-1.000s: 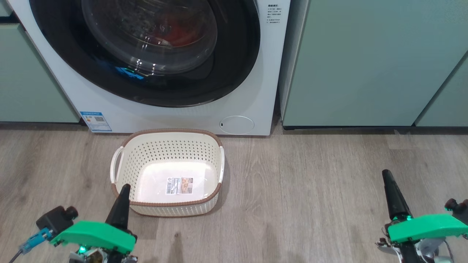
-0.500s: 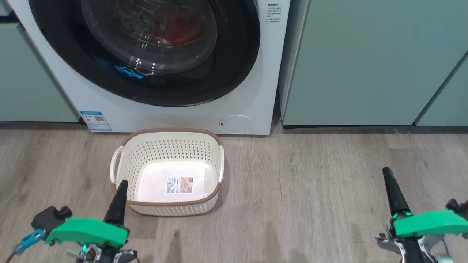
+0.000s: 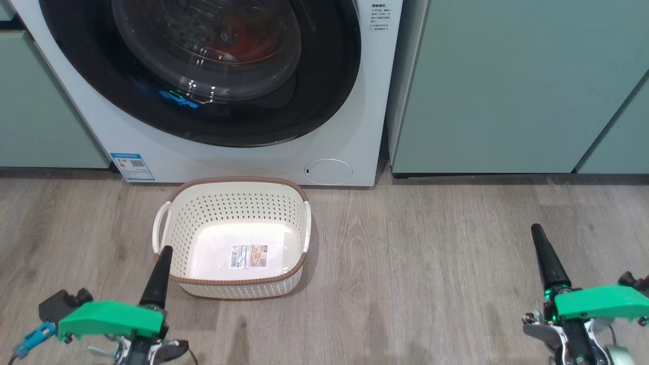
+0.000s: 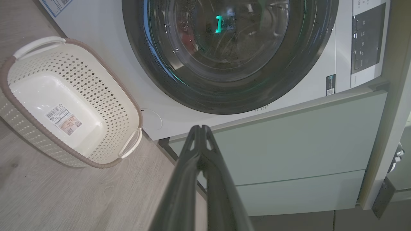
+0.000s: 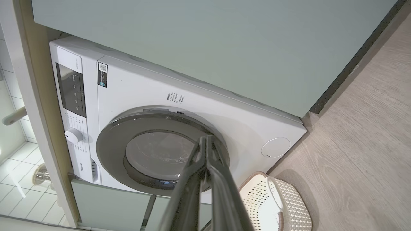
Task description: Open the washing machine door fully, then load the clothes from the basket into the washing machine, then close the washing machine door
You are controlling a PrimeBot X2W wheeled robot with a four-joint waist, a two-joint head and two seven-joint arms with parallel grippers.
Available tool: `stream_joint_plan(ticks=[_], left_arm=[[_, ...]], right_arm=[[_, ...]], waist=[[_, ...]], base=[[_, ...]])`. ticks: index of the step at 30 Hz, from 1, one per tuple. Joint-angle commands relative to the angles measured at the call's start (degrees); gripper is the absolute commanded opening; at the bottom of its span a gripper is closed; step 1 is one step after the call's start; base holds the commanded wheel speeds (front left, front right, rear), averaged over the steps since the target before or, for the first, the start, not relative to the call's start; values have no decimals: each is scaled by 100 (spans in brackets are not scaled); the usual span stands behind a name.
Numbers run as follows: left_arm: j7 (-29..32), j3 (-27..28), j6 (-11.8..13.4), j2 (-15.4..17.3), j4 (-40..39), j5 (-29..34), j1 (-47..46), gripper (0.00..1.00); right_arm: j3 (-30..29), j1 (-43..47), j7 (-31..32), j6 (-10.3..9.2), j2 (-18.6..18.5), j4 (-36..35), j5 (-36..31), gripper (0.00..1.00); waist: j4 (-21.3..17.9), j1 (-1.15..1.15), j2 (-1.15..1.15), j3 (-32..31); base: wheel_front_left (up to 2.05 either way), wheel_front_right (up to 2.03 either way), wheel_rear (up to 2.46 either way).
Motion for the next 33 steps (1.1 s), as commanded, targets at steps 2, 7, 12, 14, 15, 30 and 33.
stream_joint_plan(ticks=[2,7,12,14,15,30,33], left_arm=[[61,226,-65,12,-136,-243,-355,0],[122,289,-96,-8,-95,-563,-399,0],[171,340,-120,-23,-63,-820,-433,0],[195,365,-132,-31,-46,-948,-451,0],[208,377,-139,-35,-38,-1012,-460,0],[391,566,-230,-94,83,-1971,-591,0],[394,569,-232,-95,85,-1985,-593,0]], right_arm=[[68,-323,60,1,-110,-134,244,0],[65,-380,113,0,-110,-82,546,0],[61,-425,157,0,-111,-39,788,0],[60,-448,178,0,-111,-18,909,0],[59,-459,189,0,-111,-8,969,0],[46,-628,351,0,-112,150,1873,0],[43,-631,356,0,-110,153,1884,0]], waist=[[0,0,0,2],[0,0,0,7],[0,0,0,11],[-1,0,0,13],[-1,0,0,14],[-1,0,0,29],[-1,0,0,29]], base=[[0,0,0],[0,0,0],[0,0,0],[0,0,0],[0,0,0],[0,0,0],[0,0,0]])
